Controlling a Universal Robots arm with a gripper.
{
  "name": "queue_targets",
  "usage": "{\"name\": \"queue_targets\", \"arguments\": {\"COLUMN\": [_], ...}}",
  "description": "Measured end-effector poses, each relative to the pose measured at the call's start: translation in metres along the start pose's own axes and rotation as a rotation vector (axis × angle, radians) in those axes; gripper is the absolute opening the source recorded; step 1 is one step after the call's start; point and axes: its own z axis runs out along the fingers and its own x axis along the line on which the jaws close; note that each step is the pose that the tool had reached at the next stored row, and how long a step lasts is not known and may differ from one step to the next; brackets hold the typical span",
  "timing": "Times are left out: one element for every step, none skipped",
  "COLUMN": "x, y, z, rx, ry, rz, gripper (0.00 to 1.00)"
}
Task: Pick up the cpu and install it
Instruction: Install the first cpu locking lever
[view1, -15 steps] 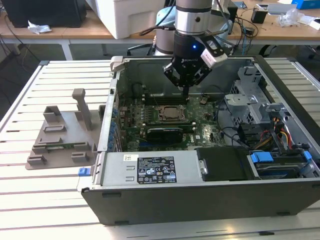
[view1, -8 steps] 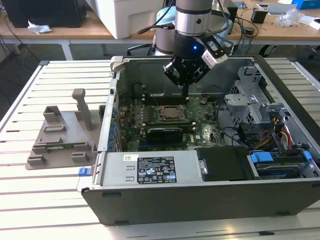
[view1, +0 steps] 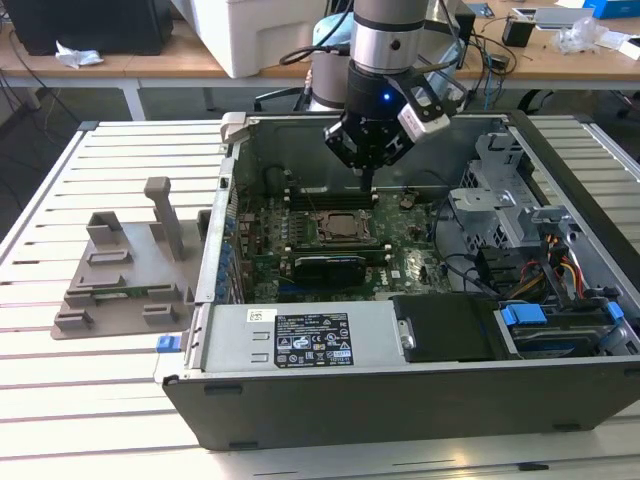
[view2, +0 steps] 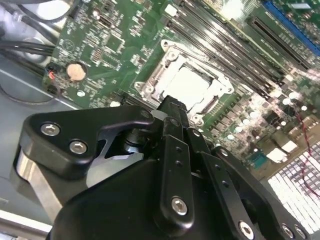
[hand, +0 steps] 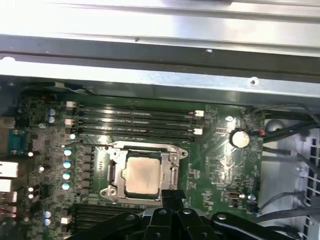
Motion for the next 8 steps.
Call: {"name": "queue_targets", "arguments": {"x": [0.0001,0.0005,0.0017,0.0043,0.0103,0.0207,0.0307,0.0362], "y": [0.0,0.0001,0.0001,0.0002,0.0006,0.0012,0.0017,0.002], "z": [0.0,0.0001,0.0001,0.0002,0.0003,0.0005,0.0007,0.0009], "rx": [0.0,-0.0002,-0.0002,-0.0003,-0.0008,-0.0022,-0.0031,-0.0035], "ry": [0.0008,0.0009,0.001,0.0008,0.0007,0.0004,0.0005,0.0004], "rz": [0.0,0.0,0.0,0.0,0.0,0.0,0.0,0.0], "gripper": [0.11,0.11,0.11,0.11,0.11,0.11,0.11,0.11]}}
